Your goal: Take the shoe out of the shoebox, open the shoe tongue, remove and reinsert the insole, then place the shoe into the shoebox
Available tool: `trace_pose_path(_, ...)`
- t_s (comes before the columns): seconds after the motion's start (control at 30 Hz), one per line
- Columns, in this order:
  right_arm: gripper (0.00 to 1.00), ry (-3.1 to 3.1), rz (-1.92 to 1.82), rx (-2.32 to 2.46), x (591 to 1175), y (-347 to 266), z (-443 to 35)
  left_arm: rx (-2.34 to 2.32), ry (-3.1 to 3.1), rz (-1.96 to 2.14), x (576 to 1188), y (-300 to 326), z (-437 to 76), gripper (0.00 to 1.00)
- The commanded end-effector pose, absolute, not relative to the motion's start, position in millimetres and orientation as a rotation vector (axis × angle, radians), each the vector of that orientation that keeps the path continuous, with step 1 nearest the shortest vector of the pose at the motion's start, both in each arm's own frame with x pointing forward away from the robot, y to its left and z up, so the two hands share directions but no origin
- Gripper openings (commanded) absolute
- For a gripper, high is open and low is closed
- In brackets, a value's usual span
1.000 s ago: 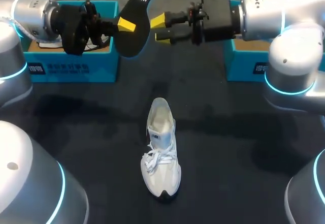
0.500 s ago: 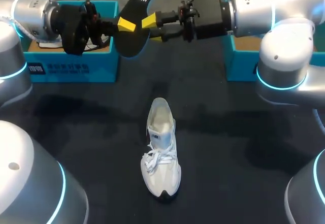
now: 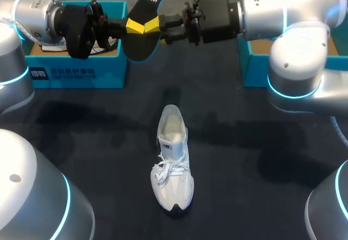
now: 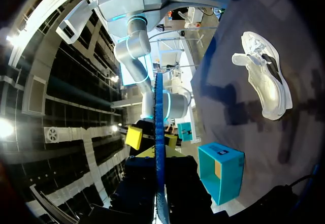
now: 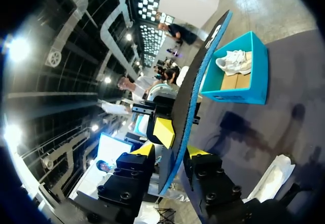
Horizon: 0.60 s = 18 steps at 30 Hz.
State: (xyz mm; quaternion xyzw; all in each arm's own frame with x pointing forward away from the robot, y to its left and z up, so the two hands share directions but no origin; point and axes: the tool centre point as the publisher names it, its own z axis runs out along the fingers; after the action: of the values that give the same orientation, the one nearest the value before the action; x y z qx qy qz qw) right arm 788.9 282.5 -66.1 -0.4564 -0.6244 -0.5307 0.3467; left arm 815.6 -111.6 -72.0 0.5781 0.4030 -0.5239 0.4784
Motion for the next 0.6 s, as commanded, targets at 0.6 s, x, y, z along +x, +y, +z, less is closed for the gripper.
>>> trace_pose_path(0.6,0.19,-1.603,-1.389,-1.209,786.4,283.1,-66.6,1.409,0.982,-1.277,815.1,-112.4,-72.5,0.0)
